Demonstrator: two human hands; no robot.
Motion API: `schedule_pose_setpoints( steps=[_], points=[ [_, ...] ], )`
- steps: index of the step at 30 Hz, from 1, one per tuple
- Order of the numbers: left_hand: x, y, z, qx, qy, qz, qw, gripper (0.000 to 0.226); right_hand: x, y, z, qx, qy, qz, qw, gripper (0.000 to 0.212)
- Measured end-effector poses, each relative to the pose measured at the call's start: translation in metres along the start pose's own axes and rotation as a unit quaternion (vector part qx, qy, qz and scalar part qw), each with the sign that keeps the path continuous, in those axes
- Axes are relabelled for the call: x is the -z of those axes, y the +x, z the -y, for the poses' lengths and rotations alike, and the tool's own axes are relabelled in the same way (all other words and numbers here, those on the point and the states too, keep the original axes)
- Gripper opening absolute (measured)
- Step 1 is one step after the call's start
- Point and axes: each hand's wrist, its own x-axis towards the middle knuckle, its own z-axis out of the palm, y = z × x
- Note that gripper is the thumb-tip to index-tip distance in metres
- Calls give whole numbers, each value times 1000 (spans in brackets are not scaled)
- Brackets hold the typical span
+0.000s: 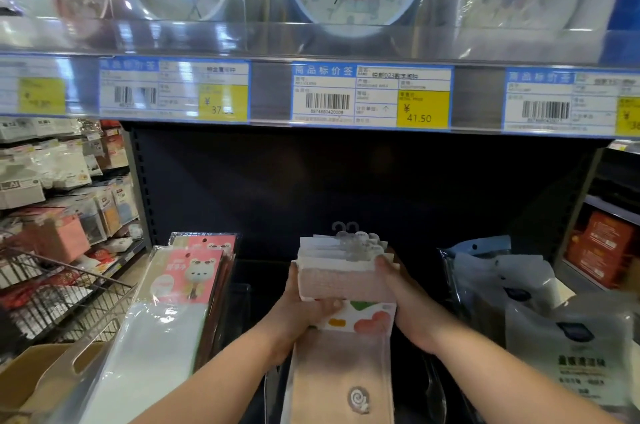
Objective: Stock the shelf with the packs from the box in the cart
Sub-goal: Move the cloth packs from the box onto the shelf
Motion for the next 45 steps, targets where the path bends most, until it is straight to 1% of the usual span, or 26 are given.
schedule_pose_setpoints(
  steps=[2,3,4,5,6,7,8,10,11,13,14,16,17,18,21,23,25,29,32,34,35,40,42,45],
  points=[
    [-4,0,1,0,27,-21,999,75,-4,1,0,-9,-27,15,999,90],
    [-3,0,0,-1,31,-22,999,75,-4,0,3,-5,-28,10,1000,80],
    [-1,0,-1,-7,32,-20,999,81,-1,4,7,5,-42,-16,999,78],
    [3,0,-3,-10,33,-17,999,95,3,8,13,14,-57,-69,996,65],
    [6,-1,-6,-12,32,-11,999,114,9,16,19,27,-77,-124,989,53],
    [7,0,-11,-9,30,-5,999,130,14,25,26,32,-111,-164,980,52],
    [8,1,-17,-10,29,2,1000,137,20,35,32,27,-142,-175,974,51],
    [10,5,-30,-19,53,22,998,137,25,52,44,20,-187,-157,970,44],
    [10,7,-38,-22,83,28,996,136,24,59,51,15,-209,-138,968,42],
    [12,12,-53,-32,190,29,981,130,20,72,60,4,-258,-105,960,42],
    [12,15,-60,-39,264,35,963,126,17,77,63,-3,-280,-91,956,42],
    [13,22,-68,-40,402,70,912,120,13,89,64,-33,-304,-57,950,40],
    [13,25,-72,-29,449,86,889,119,12,94,63,-53,-308,-36,949,38],
    [12,27,-75,-12,476,95,874,116,11,100,62,-75,-311,-19,947,36],
    [12,31,-78,31,506,68,860,96,11,113,57,-127,-318,8,940,28],
    [9,29,-79,36,532,53,844,92,11,120,54,-160,-313,14,936,28],
    [7,26,-79,21,555,52,830,90,11,125,52,-195,-308,37,931,30],
    [9,20,-77,14,541,46,840,88,11,131,51,-233,-283,62,928,32],
    [10,18,-74,6,534,46,844,86,11,132,50,-245,-297,100,917,35],
    [11,19,-70,-5,534,45,844,85,9,130,51,-234,-325,110,910,31],
    [11,20,-69,-11,534,46,844,85,9,129,52,-216,-338,106,910,27],
    [8,22,-70,-23,537,37,842,83,13,121,57,-62,-393,56,916,23],
    [8,23,-70,-26,530,34,847,82,17,113,54,-20,-380,35,924,24],
    [8,27,-69,-13,486,27,874,84,25,99,55,11,-313,-6,950,25]
  ],
)
